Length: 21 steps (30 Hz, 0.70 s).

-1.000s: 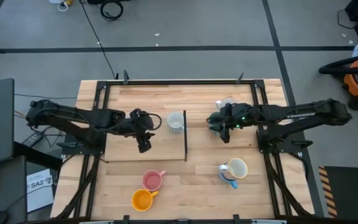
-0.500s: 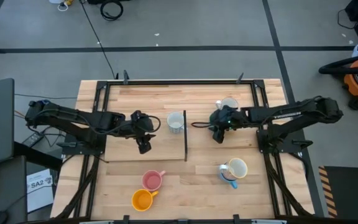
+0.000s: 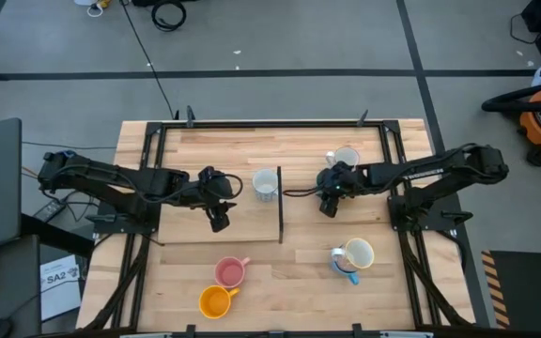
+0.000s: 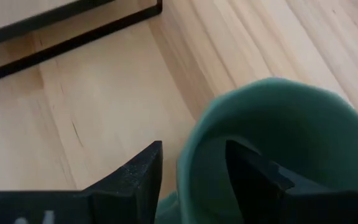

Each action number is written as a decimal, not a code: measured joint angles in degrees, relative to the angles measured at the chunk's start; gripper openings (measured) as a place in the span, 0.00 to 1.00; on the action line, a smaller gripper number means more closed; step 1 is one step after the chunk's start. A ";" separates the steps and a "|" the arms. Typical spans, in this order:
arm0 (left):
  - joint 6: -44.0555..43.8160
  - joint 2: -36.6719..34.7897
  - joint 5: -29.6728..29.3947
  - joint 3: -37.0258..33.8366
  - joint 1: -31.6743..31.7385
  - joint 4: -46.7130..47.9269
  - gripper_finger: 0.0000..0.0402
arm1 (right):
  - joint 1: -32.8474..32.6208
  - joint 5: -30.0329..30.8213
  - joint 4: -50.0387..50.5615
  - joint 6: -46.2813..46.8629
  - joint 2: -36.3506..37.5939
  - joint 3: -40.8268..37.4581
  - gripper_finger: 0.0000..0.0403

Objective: Place coffee mugs
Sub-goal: Put the green mug on the shelf

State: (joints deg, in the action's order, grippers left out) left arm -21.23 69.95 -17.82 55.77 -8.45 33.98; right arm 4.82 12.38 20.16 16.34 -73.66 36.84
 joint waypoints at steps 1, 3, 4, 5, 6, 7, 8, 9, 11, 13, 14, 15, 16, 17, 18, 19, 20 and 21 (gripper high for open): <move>0.00 0.00 0.00 0.00 0.00 -0.01 0.35 | 0.00 -0.04 0.14 0.00 -0.06 0.00 0.41; -0.01 0.00 0.00 0.00 0.01 -0.45 0.35 | 0.00 -0.06 0.15 -0.01 -0.31 0.00 0.36; -0.02 0.00 0.00 0.00 0.00 -0.48 0.35 | 0.00 -0.08 0.14 -0.02 -0.38 0.00 0.34; -0.02 0.00 0.00 0.00 0.00 -0.40 0.35 | 0.00 -0.07 0.25 -0.02 -0.34 0.00 0.31; -0.02 0.00 0.00 0.02 0.00 -0.47 0.35 | 0.00 -0.07 0.24 -0.02 -0.31 0.00 0.28; 0.00 0.00 0.02 0.02 0.00 -0.46 0.35 | -0.01 -0.08 0.29 -0.02 -0.25 0.00 0.25; -0.02 0.00 0.02 0.02 0.02 -0.38 0.35 | 0.00 -0.23 0.28 -0.04 -0.21 0.00 0.23; -0.02 0.00 0.01 0.02 0.00 -0.44 0.35 | 0.00 -0.42 0.24 -0.04 -0.21 0.00 0.20; -0.02 0.00 0.02 0.02 0.00 -0.36 0.35 | -0.02 -0.84 0.50 -0.08 -0.09 0.04 0.15; -0.02 0.00 0.02 0.02 0.00 -0.41 0.35 | -0.04 -1.03 0.20 -0.82 -0.04 0.15 0.11; -0.02 0.00 0.02 0.02 0.00 -0.39 0.35 | -0.02 -1.03 0.01 -1.28 -0.04 0.17 0.11; -0.02 0.00 0.02 0.02 0.00 -0.38 0.35 | -0.02 -1.03 0.00 -1.60 -0.02 0.17 0.10; -0.02 0.00 0.02 0.02 0.02 -0.40 0.35 | -0.02 -1.03 -0.02 -1.66 -0.02 0.17 0.10; -0.02 0.00 0.02 0.02 0.02 -0.40 0.35 | -0.02 -1.06 -0.02 -1.66 -0.04 0.17 0.10; -0.02 0.00 0.02 0.02 0.00 -0.39 0.35 | -0.02 -1.24 -0.03 -1.66 -0.04 0.17 0.10; -0.02 0.00 0.02 0.02 0.00 -0.39 0.35 | -0.02 -1.55 0.13 -1.70 0.04 0.25 0.11; -0.02 0.00 0.02 0.02 0.00 -0.40 0.35 | -0.02 -2.00 0.55 -1.72 0.05 0.50 0.11; -0.02 0.00 0.02 0.02 0.00 -0.40 0.35 | 0.02 -2.55 1.00 -1.89 0.05 0.80 0.10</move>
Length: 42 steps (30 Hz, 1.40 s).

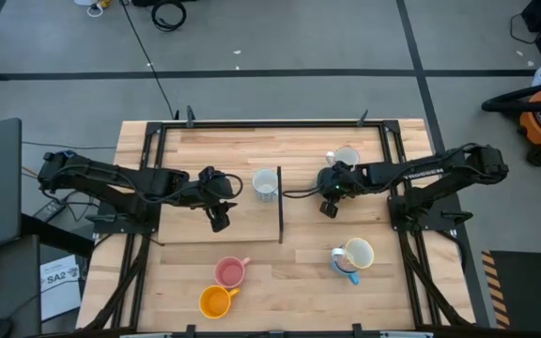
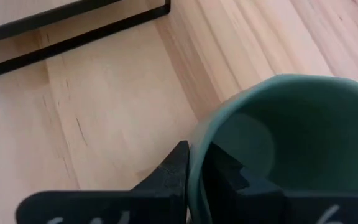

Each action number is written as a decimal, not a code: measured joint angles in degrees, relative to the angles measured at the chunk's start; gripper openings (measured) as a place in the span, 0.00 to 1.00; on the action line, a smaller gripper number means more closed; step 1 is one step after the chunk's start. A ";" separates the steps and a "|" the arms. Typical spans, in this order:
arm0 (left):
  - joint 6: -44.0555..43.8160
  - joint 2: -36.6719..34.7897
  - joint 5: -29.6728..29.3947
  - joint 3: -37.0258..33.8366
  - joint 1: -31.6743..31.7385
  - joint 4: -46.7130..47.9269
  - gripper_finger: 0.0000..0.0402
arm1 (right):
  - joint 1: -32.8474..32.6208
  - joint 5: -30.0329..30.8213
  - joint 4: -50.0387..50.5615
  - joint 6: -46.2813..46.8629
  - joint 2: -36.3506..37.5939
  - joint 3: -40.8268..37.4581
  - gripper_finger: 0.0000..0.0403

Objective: Place coffee mugs
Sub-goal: Put the green mug on the shelf

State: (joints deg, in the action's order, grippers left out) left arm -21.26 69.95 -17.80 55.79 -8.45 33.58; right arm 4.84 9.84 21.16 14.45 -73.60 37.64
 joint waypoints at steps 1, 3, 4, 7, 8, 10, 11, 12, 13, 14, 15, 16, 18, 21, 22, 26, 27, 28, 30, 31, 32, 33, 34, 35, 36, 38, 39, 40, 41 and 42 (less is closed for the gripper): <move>0.00 0.00 0.00 0.00 0.02 0.00 0.35 | 0.03 -0.70 0.72 -0.53 0.13 0.39 0.10; 0.00 0.00 0.00 0.00 0.00 -0.06 0.35 | -0.09 -2.61 2.57 -1.84 0.26 1.49 0.09; 0.00 0.00 0.00 0.00 0.02 -0.22 0.35 | -0.11 -3.65 3.67 -2.28 0.24 2.32 0.08; 0.00 0.00 0.00 0.00 0.00 -1.70 0.35 | -0.15 -5.03 6.84 -2.95 0.28 5.04 0.08; -0.02 0.00 0.02 0.00 0.01 -2.32 0.35 | -0.20 -5.40 7.97 -3.37 0.28 5.83 0.08; 0.00 0.01 0.00 0.00 0.02 -3.47 0.35 | -0.57 -5.91 11.19 -3.95 0.28 7.57 0.08; 0.35 0.02 0.01 0.00 0.00 -3.98 0.35 | -0.81 -6.13 12.73 -3.97 0.28 8.54 0.08; 1.01 0.02 0.00 0.00 0.01 -4.40 0.35 | -1.08 -6.49 13.98 -4.01 0.28 9.59 0.08; 1.88 0.02 0.02 0.00 0.02 -4.97 0.35 | -1.34 -6.61 15.18 -4.05 0.29 10.59 0.08; 2.52 0.02 0.01 0.00 0.01 -5.51 0.35 | -1.58 -6.55 16.76 -4.14 0.31 11.64 0.08; 3.06 0.02 0.03 0.00 0.01 -6.18 0.35 | -1.80 -6.66 18.57 -4.12 0.31 12.65 0.08; 3.78 0.02 0.02 0.00 0.02 -7.16 0.35 | -2.11 -6.85 20.10 -4.12 0.31 13.65 0.08; 4.35 0.02 0.02 0.00 0.01 -9.21 0.35 | -2.68 -6.85 21.93 -4.13 0.31 15.55 0.08; 4.41 0.02 0.02 0.00 0.02 -13.23 0.35 | -3.68 -7.18 25.08 -4.14 0.34 18.63 0.08; 4.48 0.02 0.02 0.00 0.02 -14.73 0.35 | -4.04 -7.23 26.29 -4.14 0.35 19.60 0.08; 4.59 0.02 0.02 0.00 0.01 -19.80 0.35 | -5.54 -7.26 29.43 -4.24 0.35 23.81 0.08; 5.23 0.02 0.02 0.00 0.02 -20.75 0.35 | -5.90 -7.63 30.13 -4.40 0.35 24.82 0.08; 5.95 0.02 0.03 0.00 0.01 -21.55 0.35 | -6.28 -8.23 30.91 -4.47 0.35 25.76 0.08; 8.16 0.02 0.02 0.00 0.02 -22.70 0.35 | -7.14 -9.53 31.96 -4.51 0.35 27.65 0.08; 8.81 0.03 0.02 0.00 0.02 -23.21 0.35 | -7.56 -10.01 32.09 -4.56 0.36 28.72 0.08; 9.82 0.03 0.02 0.00 0.01 -23.41 0.35 | -8.02 -10.48 32.41 -4.58 0.36 29.90 0.08; 10.35 0.03 0.02 0.00 0.00 -23.47 0.35 | -8.49 -10.85 33.01 -4.58 0.36 31.03 0.08; 10.93 0.04 0.01 0.00 0.02 -23.43 0.35 | -9.03 -10.96 33.46 -4.58 0.42 32.00 0.08; 11.31 0.04 0.02 0.00 0.01 -23.43 0.35 | -9.55 -10.96 33.94 -4.56 0.42 33.00 0.08; 11.49 0.04 0.00 0.00 0.02 -23.48 0.35 | -10.05 -10.96 34.22 -4.56 0.42 33.98 0.08; 11.47 0.04 0.02 0.00 0.02 -23.54 0.35 | -11.04 -10.98 34.35 -4.57 0.42 36.28 0.08; 11.50 0.04 0.02 0.00 0.00 -23.52 0.35 | -11.51 -10.98 34.21 -4.58 0.42 37.37 0.08; 11.50 0.04 0.02 0.00 -0.05 -23.54 0.35 | -11.93 -10.98 34.17 -4.58 0.42 38.41 0.08; 11.50 0.04 0.02 0.00 -0.08 -23.55 0.35 | -12.26 -10.98 34.20 -4.58 0.35 39.44 0.08; 11.50 0.04 0.02 0.00 -0.09 -23.54 0.35 | -12.48 -10.98 34.21 -4.57 0.08 40.65 0.08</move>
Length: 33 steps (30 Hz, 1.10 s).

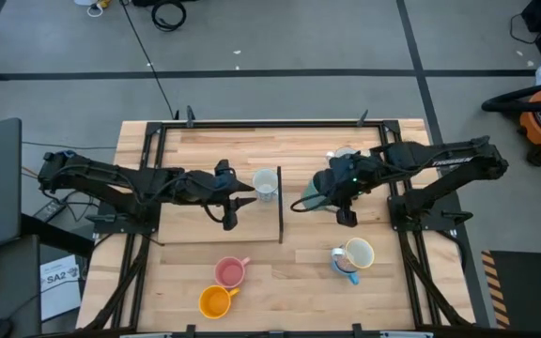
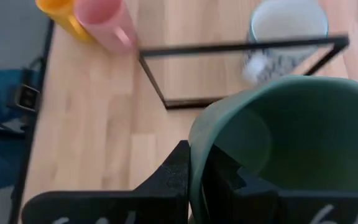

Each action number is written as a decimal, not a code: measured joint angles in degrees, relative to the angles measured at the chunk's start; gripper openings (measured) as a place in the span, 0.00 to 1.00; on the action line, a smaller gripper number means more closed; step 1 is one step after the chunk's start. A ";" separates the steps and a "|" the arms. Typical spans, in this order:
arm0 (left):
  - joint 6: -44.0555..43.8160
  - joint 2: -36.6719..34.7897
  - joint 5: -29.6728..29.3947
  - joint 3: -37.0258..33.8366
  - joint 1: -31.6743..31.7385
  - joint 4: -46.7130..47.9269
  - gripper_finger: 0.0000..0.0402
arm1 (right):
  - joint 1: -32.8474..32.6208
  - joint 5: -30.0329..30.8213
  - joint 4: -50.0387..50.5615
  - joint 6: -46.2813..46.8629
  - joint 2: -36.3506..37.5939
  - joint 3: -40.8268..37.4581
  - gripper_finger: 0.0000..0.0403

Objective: Place coffee mugs
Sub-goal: Put the green mug on the shelf

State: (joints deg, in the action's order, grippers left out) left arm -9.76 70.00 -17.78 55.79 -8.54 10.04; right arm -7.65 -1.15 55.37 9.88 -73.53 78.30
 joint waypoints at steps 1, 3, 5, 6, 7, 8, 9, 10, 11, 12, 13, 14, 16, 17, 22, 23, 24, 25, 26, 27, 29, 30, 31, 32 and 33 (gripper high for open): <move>0.02 0.00 0.00 0.00 0.00 0.00 0.35 | -0.24 0.02 -0.07 -0.01 -0.34 1.40 0.08; 0.20 0.00 0.00 0.01 0.00 0.05 0.35 | -0.59 0.02 -0.53 -1.11 -1.47 4.41 0.08; 1.07 -0.19 0.03 0.02 0.00 0.36 0.35 | -0.99 0.02 -0.66 -3.32 -3.40 7.86 0.08; 1.48 -0.54 0.11 0.02 -0.15 0.78 0.35 | -1.13 0.02 -0.68 -4.51 -4.67 9.70 0.08; 1.51 -0.79 0.30 0.04 -0.28 0.73 0.35 | -1.27 0.02 -0.67 -5.73 -6.09 11.69 0.08; 1.52 -1.02 0.54 0.10 -0.33 0.74 0.35 | -1.40 0.02 -0.66 -6.90 -7.64 13.76 0.08; 1.59 -1.50 0.68 0.11 -0.37 1.72 0.35 | -1.46 0.02 -0.63 -8.11 -9.26 15.90 0.08; 1.56 -2.09 0.81 0.03 -0.50 3.06 0.35 | -1.52 0.02 -0.49 -9.36 -11.08 18.18 0.08; 1.47 -2.61 0.90 0.02 -0.66 3.60 0.35 | -1.58 0.00 -0.48 -10.48 -12.87 20.40 0.08; 1.46 -3.33 1.01 0.04 -0.72 4.44 0.35 | -1.59 0.02 -0.41 -11.53 -14.61 22.46 0.08; 1.44 -4.23 1.05 0.04 -0.74 6.39 0.35 | -1.58 0.02 -0.14 -12.45 -16.53 24.61 0.08; 1.44 -5.20 1.07 0.04 -0.74 7.99 0.35 | -1.57 0.02 0.03 -13.28 -18.46 26.66 0.08; 0.98 -7.24 1.02 0.04 -0.71 11.36 0.35 | -1.57 0.01 -0.05 -15.16 -21.88 30.19 0.08; 0.44 -8.38 0.97 0.04 -0.70 13.37 0.35 | -1.57 0.00 0.14 -16.18 -23.67 31.99 0.08; -0.11 -14.37 0.55 0.07 -0.70 22.96 0.35 | -1.57 -0.68 0.29 -20.38 -31.89 39.23 0.08; -0.09 -15.38 0.43 0.07 -0.70 23.92 0.35 | -1.54 -1.06 0.19 -20.93 -33.37 40.29 0.08; -0.09 -16.40 0.36 0.07 -0.70 24.85 0.35 | -1.54 -1.54 0.06 -21.43 -34.86 41.21 0.08; -0.09 -17.39 0.30 0.07 -0.70 26.52 0.35 | -1.52 -2.01 0.04 -22.15 -36.36 42.08 0.08; -0.09 -18.25 0.21 0.07 -0.70 27.70 0.35 | -1.52 -2.54 0.02 -22.93 -37.62 42.71 0.08; -0.09 -19.03 0.19 0.07 -0.70 28.28 0.35 | -1.52 -3.11 -0.04 -23.67 -38.89 43.16 0.08; -0.09 -20.38 0.17 0.07 -0.70 30.40 0.35 | -1.52 -4.22 0.12 -24.31 -41.33 44.08 0.08; -0.11 -20.92 0.17 0.05 -0.70 31.24 0.35 | -1.50 -4.79 0.20 -24.81 -42.43 44.39 0.08; -0.11 -21.24 0.16 0.07 -0.70 31.73 0.35 | -1.50 -5.12 0.31 -25.28 -43.45 44.49 0.08; -0.18 -21.60 0.17 0.07 -0.70 32.29 0.35 | -1.50 -5.38 0.46 -25.85 -44.36 44.53 0.08; -0.38 -21.87 0.20 0.05 -0.70 33.18 0.35 | -1.50 -5.68 0.76 -26.78 -45.13 44.55 0.08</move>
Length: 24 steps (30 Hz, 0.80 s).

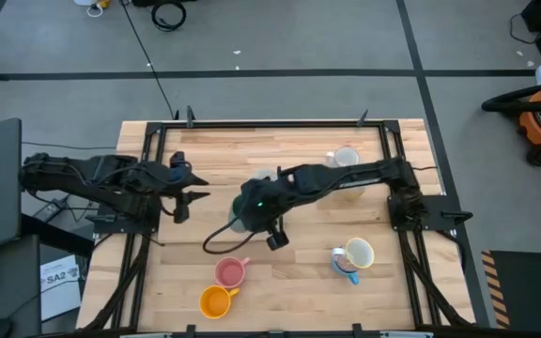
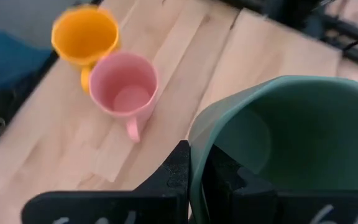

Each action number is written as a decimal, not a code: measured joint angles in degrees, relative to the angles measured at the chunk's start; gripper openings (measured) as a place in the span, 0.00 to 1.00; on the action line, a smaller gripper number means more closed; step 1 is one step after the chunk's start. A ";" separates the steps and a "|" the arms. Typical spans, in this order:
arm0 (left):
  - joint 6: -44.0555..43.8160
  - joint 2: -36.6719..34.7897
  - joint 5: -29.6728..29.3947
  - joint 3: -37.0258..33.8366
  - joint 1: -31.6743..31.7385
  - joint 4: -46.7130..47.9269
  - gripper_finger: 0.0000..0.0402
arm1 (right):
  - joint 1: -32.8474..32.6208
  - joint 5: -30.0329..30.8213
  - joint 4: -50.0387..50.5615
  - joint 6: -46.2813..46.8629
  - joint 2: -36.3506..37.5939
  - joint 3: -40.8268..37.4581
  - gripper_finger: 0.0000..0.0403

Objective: Place coffee mugs
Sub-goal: Put the green mug on the shelf

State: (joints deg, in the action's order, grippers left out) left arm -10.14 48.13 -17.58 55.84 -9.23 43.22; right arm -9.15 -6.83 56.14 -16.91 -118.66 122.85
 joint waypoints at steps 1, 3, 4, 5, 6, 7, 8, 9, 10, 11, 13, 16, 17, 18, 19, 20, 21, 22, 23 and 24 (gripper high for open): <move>-0.37 -0.11 0.00 -0.01 0.00 0.60 0.35 | 0.00 -0.18 0.27 -0.86 -0.70 0.00 0.08; -1.22 -0.14 0.00 -0.01 0.00 1.06 0.35 | 0.00 -0.34 0.70 -1.80 -2.02 0.01 0.08; -1.26 -0.09 0.00 -0.01 0.00 1.98 0.35 | 0.00 -0.37 1.07 -2.41 -2.53 0.04 0.08; -1.30 -0.07 0.00 -0.03 0.00 2.65 0.35 | 0.00 -0.35 1.45 -3.07 -3.13 0.04 0.08; -1.47 0.08 0.00 -0.03 0.00 2.64 0.35 | 0.00 -0.38 1.88 -3.69 -3.53 0.04 0.08; -1.90 0.21 -0.02 -0.01 0.00 2.71 0.35 | 0.00 -0.35 2.26 -3.96 -4.10 0.04 0.08; -2.55 0.30 0.00 -0.01 0.00 3.13 0.35 | 0.00 -0.38 2.85 -4.14 -4.26 0.04 0.08; -2.74 0.31 0.02 -0.03 0.00 3.46 0.35 | 0.00 -0.38 3.53 -4.28 -4.31 0.04 0.08; -2.77 0.30 0.02 -0.03 0.00 3.31 0.35 | 0.00 -0.35 4.25 -4.32 -4.32 0.04 0.08; -2.77 0.30 0.02 -0.03 0.00 3.23 0.35 | 0.08 -0.40 4.61 -4.32 -4.39 0.06 0.08; -2.77 0.36 0.02 -0.03 0.00 3.43 0.35 | 0.27 -0.56 4.59 -4.35 -4.56 0.12 0.08; -2.77 0.35 0.02 -0.03 0.00 3.38 0.35 | 0.64 -0.53 6.54 -4.35 -5.00 0.11 0.08; -2.77 0.36 0.02 -0.03 0.00 3.40 0.35 | 0.72 -0.48 6.89 -4.35 -5.10 0.11 0.08; -2.77 0.36 0.02 -0.03 0.00 3.43 0.35 | 0.76 -0.30 6.82 -4.35 -5.13 -0.10 0.08; -2.77 0.34 0.02 -0.03 0.00 3.37 0.35 | 0.80 -0.31 6.58 -4.35 -5.13 -0.53 0.08; -2.77 0.34 0.02 -0.03 0.00 3.36 0.35 | 0.88 -0.33 6.43 -4.35 -5.10 -0.97 0.08; -2.77 0.36 0.02 -0.03 0.00 3.41 0.35 | 0.98 -0.36 6.49 -4.35 -5.10 -1.18 0.08; -2.77 0.36 0.02 -0.03 0.00 3.39 0.35 | 1.03 -0.38 6.64 -4.35 -5.16 -1.29 0.08; -2.77 0.36 0.02 -0.03 0.00 3.37 0.35 | 1.03 -0.38 6.68 -4.35 -5.17 -1.55 0.08; -2.77 0.36 0.02 -0.03 0.00 3.39 0.35 | 1.05 -0.36 6.41 -4.37 -5.12 -1.99 0.08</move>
State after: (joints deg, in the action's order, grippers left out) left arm -12.91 48.49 -17.56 55.81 -9.23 46.61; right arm -8.09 -7.18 62.54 -21.28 -123.78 120.86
